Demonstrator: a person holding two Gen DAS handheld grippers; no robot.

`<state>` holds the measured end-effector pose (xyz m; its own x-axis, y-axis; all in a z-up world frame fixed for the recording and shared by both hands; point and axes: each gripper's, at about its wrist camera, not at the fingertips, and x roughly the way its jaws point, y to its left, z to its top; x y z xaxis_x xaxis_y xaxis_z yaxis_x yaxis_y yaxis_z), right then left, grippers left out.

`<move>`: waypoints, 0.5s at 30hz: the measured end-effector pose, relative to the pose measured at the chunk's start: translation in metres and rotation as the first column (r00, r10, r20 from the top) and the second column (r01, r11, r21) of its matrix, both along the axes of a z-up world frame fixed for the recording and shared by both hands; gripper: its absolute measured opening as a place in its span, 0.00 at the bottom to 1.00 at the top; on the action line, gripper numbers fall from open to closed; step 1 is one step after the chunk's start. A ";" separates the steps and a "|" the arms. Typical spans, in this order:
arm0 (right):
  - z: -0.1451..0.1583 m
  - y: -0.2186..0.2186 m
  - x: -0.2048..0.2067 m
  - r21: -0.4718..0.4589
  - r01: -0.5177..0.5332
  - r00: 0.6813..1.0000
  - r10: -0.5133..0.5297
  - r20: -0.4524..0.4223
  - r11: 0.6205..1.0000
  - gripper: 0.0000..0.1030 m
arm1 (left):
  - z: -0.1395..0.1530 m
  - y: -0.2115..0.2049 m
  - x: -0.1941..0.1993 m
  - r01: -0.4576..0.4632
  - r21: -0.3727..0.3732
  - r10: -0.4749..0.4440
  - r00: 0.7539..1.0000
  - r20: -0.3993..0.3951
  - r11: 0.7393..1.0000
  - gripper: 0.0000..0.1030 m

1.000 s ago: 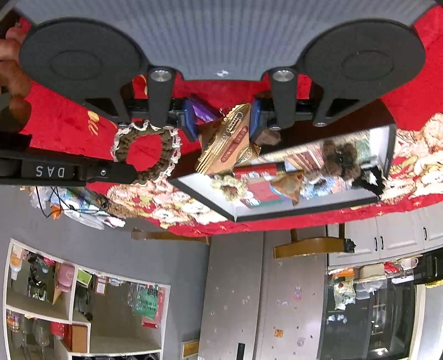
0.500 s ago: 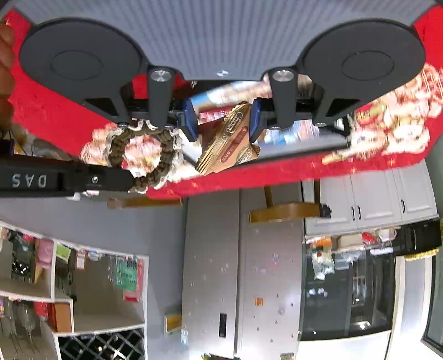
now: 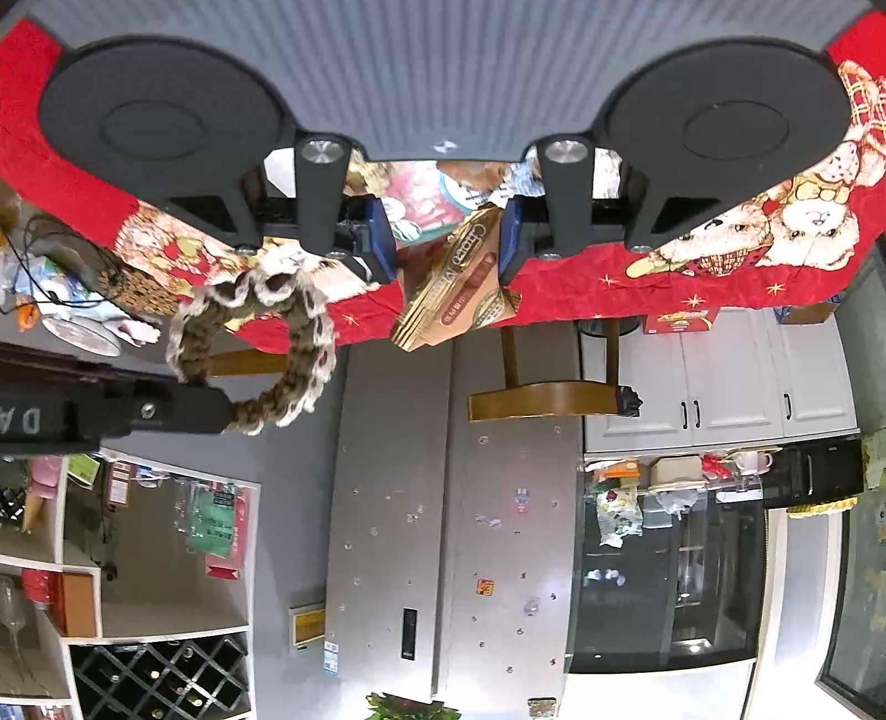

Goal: Organize objects
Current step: 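Carry the candy bar and white clip over the box and open both tools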

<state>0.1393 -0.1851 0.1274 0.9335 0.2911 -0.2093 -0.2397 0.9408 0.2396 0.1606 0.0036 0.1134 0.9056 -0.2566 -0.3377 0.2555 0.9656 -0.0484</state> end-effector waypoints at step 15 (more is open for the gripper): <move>-0.016 -0.010 0.079 0.050 0.001 0.998 0.002 -0.066 0.999 0.15 | -0.016 -0.005 0.110 0.006 -0.079 -0.015 0.994 -0.112 0.997 0.43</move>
